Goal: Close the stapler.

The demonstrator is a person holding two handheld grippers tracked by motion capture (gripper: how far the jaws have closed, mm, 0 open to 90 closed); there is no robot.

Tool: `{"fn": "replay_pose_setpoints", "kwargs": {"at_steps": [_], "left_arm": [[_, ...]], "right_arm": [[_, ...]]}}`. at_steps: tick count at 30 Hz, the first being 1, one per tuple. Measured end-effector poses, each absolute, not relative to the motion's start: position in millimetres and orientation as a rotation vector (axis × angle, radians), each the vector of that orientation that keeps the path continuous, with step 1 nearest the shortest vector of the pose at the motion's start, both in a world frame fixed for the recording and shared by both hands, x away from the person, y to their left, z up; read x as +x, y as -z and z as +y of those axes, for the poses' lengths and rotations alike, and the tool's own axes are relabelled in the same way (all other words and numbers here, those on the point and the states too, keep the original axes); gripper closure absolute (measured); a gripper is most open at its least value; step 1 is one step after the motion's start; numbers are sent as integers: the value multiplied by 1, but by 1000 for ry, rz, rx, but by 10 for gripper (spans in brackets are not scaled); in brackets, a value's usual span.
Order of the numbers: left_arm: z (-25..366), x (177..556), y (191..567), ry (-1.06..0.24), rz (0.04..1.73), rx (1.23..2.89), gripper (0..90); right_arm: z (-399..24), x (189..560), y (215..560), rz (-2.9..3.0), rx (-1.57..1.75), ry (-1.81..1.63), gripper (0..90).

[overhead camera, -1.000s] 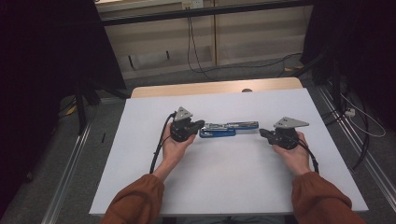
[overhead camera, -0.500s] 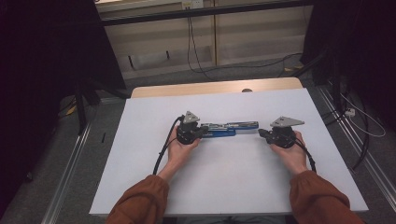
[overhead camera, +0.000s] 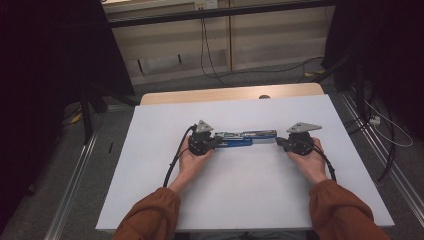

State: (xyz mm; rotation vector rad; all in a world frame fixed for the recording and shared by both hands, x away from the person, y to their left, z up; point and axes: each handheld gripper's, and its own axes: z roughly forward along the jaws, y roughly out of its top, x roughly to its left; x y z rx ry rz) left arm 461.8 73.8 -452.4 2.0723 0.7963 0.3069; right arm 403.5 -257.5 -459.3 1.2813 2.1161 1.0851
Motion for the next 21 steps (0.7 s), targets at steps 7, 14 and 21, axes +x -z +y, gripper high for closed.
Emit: {"fn": "replay_pose_setpoints", "kwargs": {"at_steps": [7,14,21], "left_arm": [[73,460,453,-329,787,2077,900],[74,460,453,-320,786,2074,900],[74,459,453,-329,778,2077,900]], "right_arm": [[-252,410,462,2160,1326,-1032,900],[-246,417,461,2197,1309,-991,900],[-241,419,459,2206,1293,-953,900]]}}
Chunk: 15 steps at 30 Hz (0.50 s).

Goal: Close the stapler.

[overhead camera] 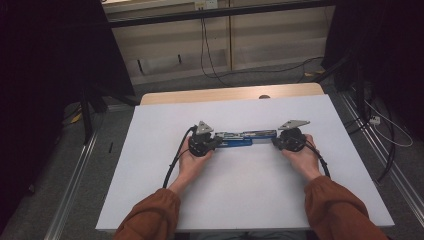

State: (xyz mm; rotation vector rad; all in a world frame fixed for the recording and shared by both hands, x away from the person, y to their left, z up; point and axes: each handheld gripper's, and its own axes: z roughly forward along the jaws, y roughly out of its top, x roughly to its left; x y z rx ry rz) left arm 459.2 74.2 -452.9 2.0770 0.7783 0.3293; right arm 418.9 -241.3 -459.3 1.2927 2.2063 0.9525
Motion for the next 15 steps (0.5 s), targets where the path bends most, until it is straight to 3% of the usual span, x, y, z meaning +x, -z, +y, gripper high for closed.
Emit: {"fn": "replay_pose_setpoints", "kwargs": {"at_steps": [15], "left_arm": [[74,459,454,-330,776,2069,900]], "right_arm": [[-241,422,461,2198,1284,-983,900]]}}
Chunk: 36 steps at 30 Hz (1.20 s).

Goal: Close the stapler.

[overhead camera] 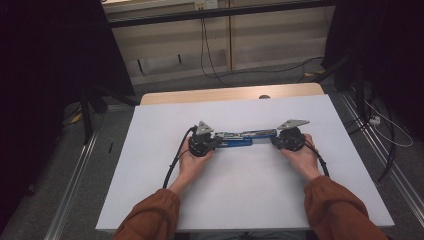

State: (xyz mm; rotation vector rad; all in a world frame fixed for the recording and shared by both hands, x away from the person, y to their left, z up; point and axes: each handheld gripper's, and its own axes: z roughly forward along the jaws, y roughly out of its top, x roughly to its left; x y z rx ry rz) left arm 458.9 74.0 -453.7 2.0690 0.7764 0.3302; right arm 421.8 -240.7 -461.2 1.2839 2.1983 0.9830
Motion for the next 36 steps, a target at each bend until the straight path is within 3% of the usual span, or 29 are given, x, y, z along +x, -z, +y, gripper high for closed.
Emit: {"fn": "replay_pose_setpoints", "kwargs": {"at_steps": [36], "left_arm": [[74,458,454,-328,778,2064,900]], "right_arm": [[-244,422,457,2156,1301,-1055,900]]}}
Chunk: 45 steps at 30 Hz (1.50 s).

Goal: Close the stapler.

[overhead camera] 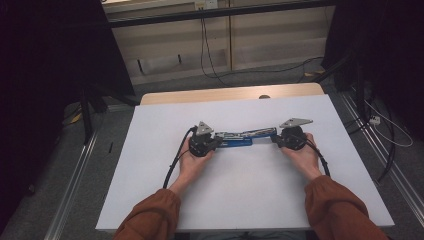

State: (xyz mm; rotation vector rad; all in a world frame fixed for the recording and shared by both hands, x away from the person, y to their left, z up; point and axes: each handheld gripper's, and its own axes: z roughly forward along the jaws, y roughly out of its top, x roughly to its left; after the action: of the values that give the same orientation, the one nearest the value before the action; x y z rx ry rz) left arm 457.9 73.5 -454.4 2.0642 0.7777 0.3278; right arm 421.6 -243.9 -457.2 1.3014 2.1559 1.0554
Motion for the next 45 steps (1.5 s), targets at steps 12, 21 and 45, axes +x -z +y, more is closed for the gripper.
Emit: {"fn": "replay_pose_setpoints", "kwargs": {"at_steps": [12,21,45], "left_arm": [[74,458,454,-327,779,2063,900],[74,457,454,-334,772,2066,900],[83,454,445,-326,807,2071,823]], "right_arm": [[-242,420,454,2142,1285,-1082,900],[-241,419,450,2098,1267,-1137,900],[-236,414,445,2058,1226,-1307,779]]}}
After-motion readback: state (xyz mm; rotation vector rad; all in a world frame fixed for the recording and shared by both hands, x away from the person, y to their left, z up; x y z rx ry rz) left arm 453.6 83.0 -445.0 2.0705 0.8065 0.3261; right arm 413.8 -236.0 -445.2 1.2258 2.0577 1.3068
